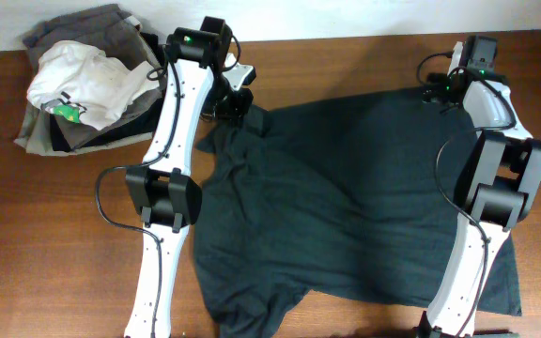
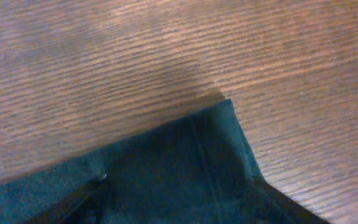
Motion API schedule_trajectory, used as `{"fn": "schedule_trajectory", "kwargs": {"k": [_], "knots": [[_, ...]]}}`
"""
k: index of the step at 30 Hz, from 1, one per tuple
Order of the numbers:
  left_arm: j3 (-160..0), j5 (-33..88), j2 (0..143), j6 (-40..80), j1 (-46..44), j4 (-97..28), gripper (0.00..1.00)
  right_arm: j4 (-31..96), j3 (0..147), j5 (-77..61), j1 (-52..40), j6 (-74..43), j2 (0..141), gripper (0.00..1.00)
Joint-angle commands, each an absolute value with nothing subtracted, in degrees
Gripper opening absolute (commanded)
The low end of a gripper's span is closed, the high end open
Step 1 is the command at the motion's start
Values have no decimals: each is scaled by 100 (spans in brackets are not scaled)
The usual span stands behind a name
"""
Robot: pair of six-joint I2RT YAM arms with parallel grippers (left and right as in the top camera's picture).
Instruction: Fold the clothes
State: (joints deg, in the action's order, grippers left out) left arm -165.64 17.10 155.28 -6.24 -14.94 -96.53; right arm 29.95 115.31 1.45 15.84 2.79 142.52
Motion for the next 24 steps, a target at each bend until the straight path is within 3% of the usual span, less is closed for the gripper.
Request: {"fn": "schedule_trajectory", "kwargs": {"k": [1,5,10,15,16,17,18,20,24], "knots": [[-16604,1671,15568,-696,-1503,-9666,1,3063,11605,220,1579,202,14464,46],[-16606,1664,15568,-698,-1503,-9526,1,3111,11607,399,1584,-47,14464,22],[-16606,1531,15568,-698,-1503,-9395,1,3350,11749,880,1584,-43,14459,5],[-16606,1514,15568,-701,-1503,-9384,1,3673,12123,969,1584,-45,14459,4],[-16606,1514,15568,-701,-1503,-9384,1,3710,12162,969,1584,-45,14459,11],[-16606,1505,15568,-701,-1503,-9380,1,3715,12186,967,1584,-47,14459,42],[-16606,1496,15568,-701,-1503,-9373,1,3715,12184,965,1584,-45,14459,62],[-16606,1498,15568,-701,-1500,-9371,1,3750,12182,908,1584,-45,14462,72],[-16606,1498,15568,-701,-1503,-9367,1,3675,12182,729,1584,-43,14466,75]]}}
